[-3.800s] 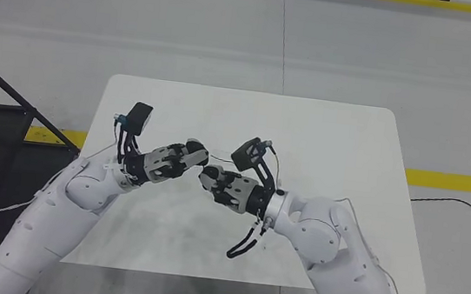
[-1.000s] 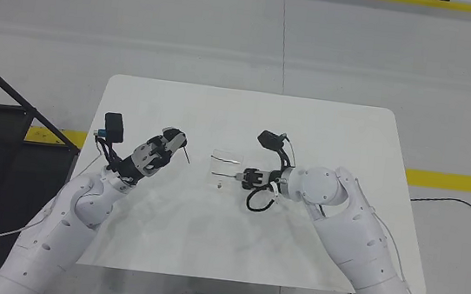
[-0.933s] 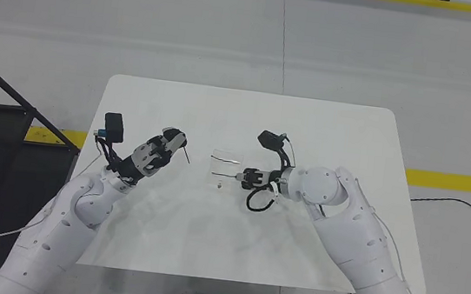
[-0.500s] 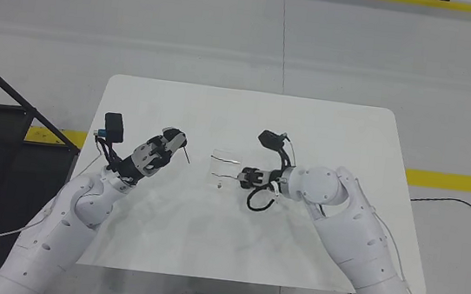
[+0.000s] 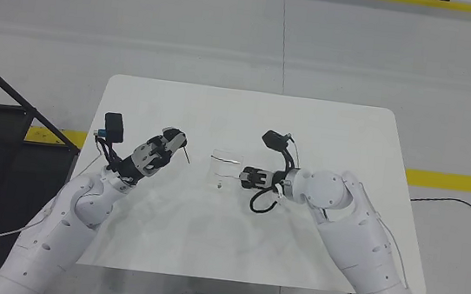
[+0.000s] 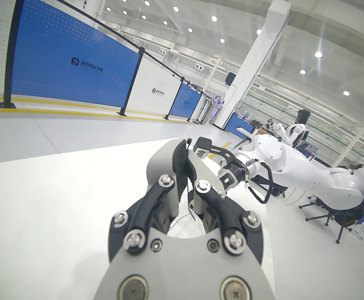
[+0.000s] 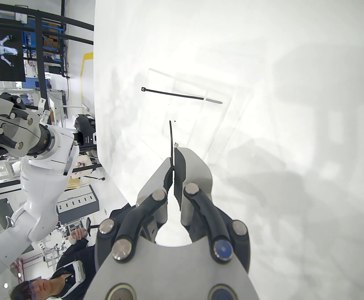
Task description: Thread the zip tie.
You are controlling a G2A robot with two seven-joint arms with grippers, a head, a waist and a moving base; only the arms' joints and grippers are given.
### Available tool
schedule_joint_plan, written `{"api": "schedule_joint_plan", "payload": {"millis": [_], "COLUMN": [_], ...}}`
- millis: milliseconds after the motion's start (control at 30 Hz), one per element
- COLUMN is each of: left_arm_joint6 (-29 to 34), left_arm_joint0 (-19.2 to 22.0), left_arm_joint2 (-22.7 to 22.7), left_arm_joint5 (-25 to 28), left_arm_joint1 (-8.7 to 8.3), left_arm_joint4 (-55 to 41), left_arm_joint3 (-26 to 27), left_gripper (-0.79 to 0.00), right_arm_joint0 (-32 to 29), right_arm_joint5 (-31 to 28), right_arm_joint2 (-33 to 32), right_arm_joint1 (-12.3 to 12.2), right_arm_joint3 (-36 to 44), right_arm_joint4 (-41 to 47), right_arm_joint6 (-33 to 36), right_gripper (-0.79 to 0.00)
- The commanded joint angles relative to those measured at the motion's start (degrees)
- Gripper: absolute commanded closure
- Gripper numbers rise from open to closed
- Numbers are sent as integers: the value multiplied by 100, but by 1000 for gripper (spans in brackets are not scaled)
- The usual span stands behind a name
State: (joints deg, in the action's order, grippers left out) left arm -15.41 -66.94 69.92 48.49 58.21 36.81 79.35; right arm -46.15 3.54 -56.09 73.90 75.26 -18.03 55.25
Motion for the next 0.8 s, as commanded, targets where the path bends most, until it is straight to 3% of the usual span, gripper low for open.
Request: {"api": "schedule_joint_plan", "payload": {"millis": [0,333,767], "left_arm_joint6": [0,0,62], "left_arm_joint0": [0,0,-109], "left_arm_joint2": [0,0,5], "left_arm_joint5": [0,0,-217], "left_arm_joint1": [0,0,32], "left_arm_joint4": [0,0,28], "left_arm_joint3": [0,0,117], "left_gripper": [0,0,0], "right_arm_joint0": [-12,-626,-2104], "right_arm_joint5": [-2,-631,-2293], "right_arm_joint2": [-12,-566,-1699], "right_arm_joint1": [-4,-169,-494], "right_arm_joint3": [6,705,2046], "right_arm_joint4": [9,231,850], "right_arm_joint6": [-7,-226,-206], "right_gripper": [0,0,0]}}
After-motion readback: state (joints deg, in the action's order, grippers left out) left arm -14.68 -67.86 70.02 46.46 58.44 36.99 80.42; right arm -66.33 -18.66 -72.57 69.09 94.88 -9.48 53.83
